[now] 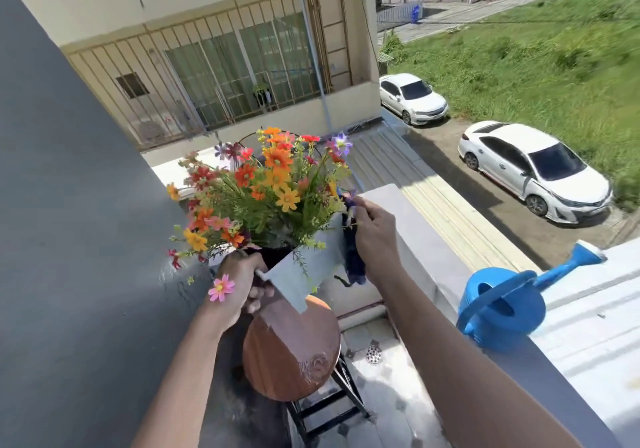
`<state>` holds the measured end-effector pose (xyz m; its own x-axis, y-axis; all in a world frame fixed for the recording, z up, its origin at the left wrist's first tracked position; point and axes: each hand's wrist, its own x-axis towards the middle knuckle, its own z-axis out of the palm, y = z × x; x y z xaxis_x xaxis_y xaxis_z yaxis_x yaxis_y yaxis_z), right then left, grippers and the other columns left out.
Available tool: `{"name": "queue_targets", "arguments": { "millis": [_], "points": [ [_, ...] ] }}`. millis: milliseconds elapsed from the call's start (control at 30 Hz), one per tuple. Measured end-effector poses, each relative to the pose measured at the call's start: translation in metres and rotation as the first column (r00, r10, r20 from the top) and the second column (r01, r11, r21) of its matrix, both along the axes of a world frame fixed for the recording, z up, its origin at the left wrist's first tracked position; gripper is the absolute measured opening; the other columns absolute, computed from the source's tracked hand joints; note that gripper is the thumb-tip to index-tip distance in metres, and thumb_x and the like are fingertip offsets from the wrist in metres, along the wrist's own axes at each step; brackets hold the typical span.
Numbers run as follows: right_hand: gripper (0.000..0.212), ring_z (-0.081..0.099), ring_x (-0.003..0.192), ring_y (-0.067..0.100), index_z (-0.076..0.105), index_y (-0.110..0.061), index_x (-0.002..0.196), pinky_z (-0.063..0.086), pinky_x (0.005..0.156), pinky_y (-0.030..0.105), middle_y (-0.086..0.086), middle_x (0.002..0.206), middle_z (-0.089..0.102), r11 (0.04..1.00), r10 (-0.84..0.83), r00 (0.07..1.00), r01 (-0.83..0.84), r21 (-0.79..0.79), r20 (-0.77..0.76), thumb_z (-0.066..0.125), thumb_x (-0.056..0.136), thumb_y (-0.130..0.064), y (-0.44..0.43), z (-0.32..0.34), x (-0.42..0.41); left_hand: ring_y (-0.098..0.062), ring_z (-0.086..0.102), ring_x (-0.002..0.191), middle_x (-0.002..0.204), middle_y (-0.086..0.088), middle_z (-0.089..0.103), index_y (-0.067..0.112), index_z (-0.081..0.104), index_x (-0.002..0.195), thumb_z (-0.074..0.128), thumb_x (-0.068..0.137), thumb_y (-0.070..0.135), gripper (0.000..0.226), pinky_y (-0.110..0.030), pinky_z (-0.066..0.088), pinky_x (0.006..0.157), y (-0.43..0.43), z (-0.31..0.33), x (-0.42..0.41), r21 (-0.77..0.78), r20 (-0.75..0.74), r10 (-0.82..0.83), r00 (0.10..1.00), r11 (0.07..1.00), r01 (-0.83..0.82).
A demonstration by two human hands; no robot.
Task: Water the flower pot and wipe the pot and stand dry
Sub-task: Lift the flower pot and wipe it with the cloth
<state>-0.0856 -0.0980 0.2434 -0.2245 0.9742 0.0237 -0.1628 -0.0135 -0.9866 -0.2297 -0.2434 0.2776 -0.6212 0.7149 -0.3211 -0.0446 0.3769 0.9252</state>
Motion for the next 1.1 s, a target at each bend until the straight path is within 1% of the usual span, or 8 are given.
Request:
{"name": "queue_targets", "arguments": {
  "millis": [133, 267, 367, 500, 767, 833, 933, 1100],
  "points": [
    [0.016, 0.053, 0.077, 0.02, 0.066, -0.005, 0.084, 0.04, 0.065, 0.03, 0.012, 0.08, 0.061, 0.961, 0.234, 0.968, -0.245, -0.127, -0.09, 0.057, 0.097, -0.009, 0.014, 0.01, 0.008, -0.02, 0.041, 0.033, 0.044, -0.013, 0.051, 0.006, 0.061, 0.07, 0.052, 0.08, 0.008, 0.014, -0.01, 0.022, 0.034, -0.005, 0.009, -0.002, 0.01, -0.066, -0.019, 0.998, 1.0, 0.019],
    [0.022, 0.058, 0.073, 0.012, 0.062, -0.005, 0.116, 0.049, 0.054, 0.017, 0.007, 0.094, 0.065, 0.936, 0.293, 0.956, -0.283, -0.209, 0.016, 0.044, 0.104, -0.004, 0.018, 0.014, 0.008, -0.016, 0.032, 0.024, 0.045, -0.019, 0.05, 0.008, 0.065, 0.06, 0.045, 0.081, 0.0, 0.031, -0.012, 0.023, 0.033, -0.008, 0.018, -0.001, 0.034, -0.07, -0.067, 0.995, 0.997, 0.07],
    [0.018, 0.043, 0.05, 0.014, 0.049, -0.017, 0.079, 0.035, 0.051, 0.025, 0.004, 0.061, 0.045, 0.95, 0.26, 0.95, -0.218, -0.225, 0.174, 0.049, 0.096, -0.01, 0.012, 0.007, 0.007, -0.016, 0.026, 0.023, 0.048, -0.023, 0.051, 0.012, 0.065, 0.046, 0.044, 0.079, 0.0, 0.041, -0.015, 0.024, 0.036, -0.009, 0.016, 0.0, 0.024, -0.056, -0.08, 0.995, 0.996, 0.081],
    [0.025, 0.046, 0.059, 0.007, 0.048, -0.021, 0.085, 0.037, 0.058, 0.025, 0.0, 0.074, 0.043, 0.883, 0.322, 0.946, -0.308, -0.354, -0.019, 0.043, 0.1, -0.003, 0.013, -0.006, 0.002, -0.017, 0.03, 0.026, 0.05, -0.027, 0.052, 0.001, 0.065, 0.051, 0.048, 0.076, -0.003, 0.03, -0.015, 0.026, 0.033, -0.012, 0.007, -0.001, -0.023, -0.102, -0.055, 0.993, 0.998, 0.053],
    [0.017, 0.056, 0.078, 0.018, 0.045, -0.009, 0.11, 0.052, 0.054, 0.017, 0.008, 0.095, 0.06, 0.916, 0.33, 0.944, -0.319, -0.245, 0.006, 0.039, 0.103, 0.005, 0.022, -0.006, -0.011, -0.018, 0.036, 0.028, 0.068, -0.032, 0.053, -0.013, 0.06, 0.074, 0.045, 0.079, -0.01, 0.015, -0.017, 0.029, 0.031, -0.017, -0.022, -0.013, -0.064, -0.09, 0.001, 0.996, 0.998, -0.007],
    [0.018, 0.056, 0.087, 0.02, 0.051, -0.011, 0.104, 0.052, 0.069, 0.029, 0.023, 0.116, 0.062, 0.922, 0.349, 0.935, -0.33, -0.203, 0.063, 0.04, 0.102, 0.003, 0.02, -0.013, -0.021, -0.02, 0.039, 0.03, 0.061, -0.031, 0.054, -0.02, 0.062, 0.072, 0.048, 0.079, -0.008, 0.019, -0.017, 0.032, 0.031, -0.016, -0.022, -0.019, -0.037, -0.076, 0.02, 0.997, 0.999, -0.023],
    [0.022, 0.052, 0.089, 0.015, 0.06, -0.019, 0.078, 0.047, 0.077, 0.037, 0.023, 0.125, 0.067, 0.912, 0.397, 0.906, -0.371, -0.178, 0.148, 0.051, 0.098, -0.013, 0.014, -0.039, -0.035, -0.018, 0.045, 0.027, 0.042, -0.018, 0.056, 0.007, 0.068, 0.043, 0.047, 0.079, -0.007, 0.044, -0.018, 0.033, 0.029, -0.013, -0.028, -0.03, -0.011, -0.063, 0.035, 0.997, 0.999, -0.036],
    [0.015, 0.06, 0.052, -0.004, 0.072, -0.006, 0.101, 0.046, 0.051, 0.015, -0.015, 0.069, 0.076, 0.878, 0.459, 0.874, -0.419, -0.231, 0.16, 0.057, 0.1, -0.008, 0.011, -0.097, -0.06, -0.017, 0.041, 0.029, 0.043, -0.019, 0.052, -0.001, 0.063, 0.053, 0.049, 0.078, -0.005, 0.029, -0.02, 0.035, 0.032, -0.008, -0.051, -0.066, -0.039, -0.033, 0.11, 0.993, 0.993, -0.111]
  ]
}}
